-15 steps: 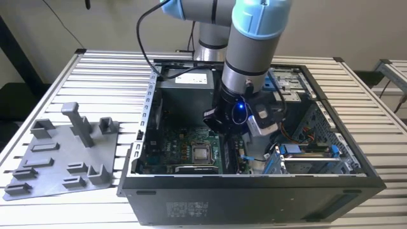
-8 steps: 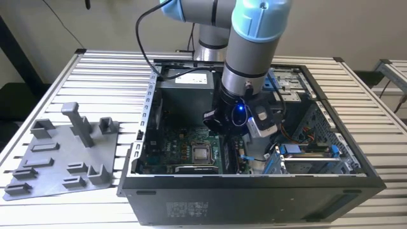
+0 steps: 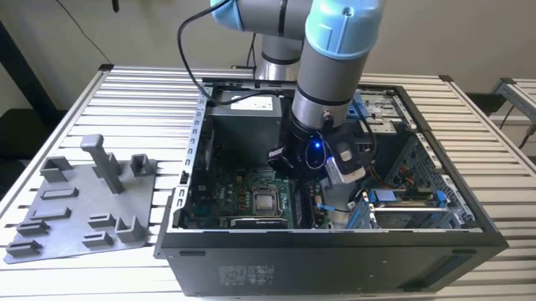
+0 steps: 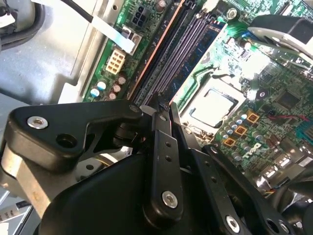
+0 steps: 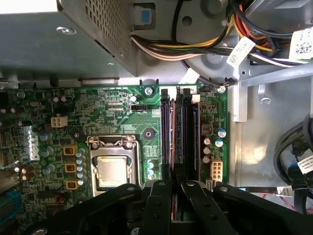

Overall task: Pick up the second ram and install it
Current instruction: 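Insert the second ram into the second slot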

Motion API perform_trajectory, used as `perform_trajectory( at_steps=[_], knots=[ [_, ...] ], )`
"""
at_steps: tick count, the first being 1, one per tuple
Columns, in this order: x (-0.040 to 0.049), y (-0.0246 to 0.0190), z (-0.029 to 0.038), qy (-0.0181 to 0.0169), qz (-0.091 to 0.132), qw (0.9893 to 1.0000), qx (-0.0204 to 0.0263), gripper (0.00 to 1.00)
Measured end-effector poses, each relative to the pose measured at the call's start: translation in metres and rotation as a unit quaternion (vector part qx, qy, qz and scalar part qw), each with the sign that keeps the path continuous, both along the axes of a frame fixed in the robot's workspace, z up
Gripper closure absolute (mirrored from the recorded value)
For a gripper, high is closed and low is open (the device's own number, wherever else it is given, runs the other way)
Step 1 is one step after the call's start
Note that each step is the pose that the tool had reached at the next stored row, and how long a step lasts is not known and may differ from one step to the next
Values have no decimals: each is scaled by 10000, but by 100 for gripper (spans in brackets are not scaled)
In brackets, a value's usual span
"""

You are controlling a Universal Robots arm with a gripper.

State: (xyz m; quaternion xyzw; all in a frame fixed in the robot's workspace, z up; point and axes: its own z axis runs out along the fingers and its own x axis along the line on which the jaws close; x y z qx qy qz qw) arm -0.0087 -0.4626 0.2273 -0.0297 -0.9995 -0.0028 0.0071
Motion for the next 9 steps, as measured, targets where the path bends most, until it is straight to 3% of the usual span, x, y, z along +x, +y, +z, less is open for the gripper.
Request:
perform_trajectory(
  at_steps=[9],
  knots=[
    [13,-2,-28,1,0,10000,-1,86]
  ],
)
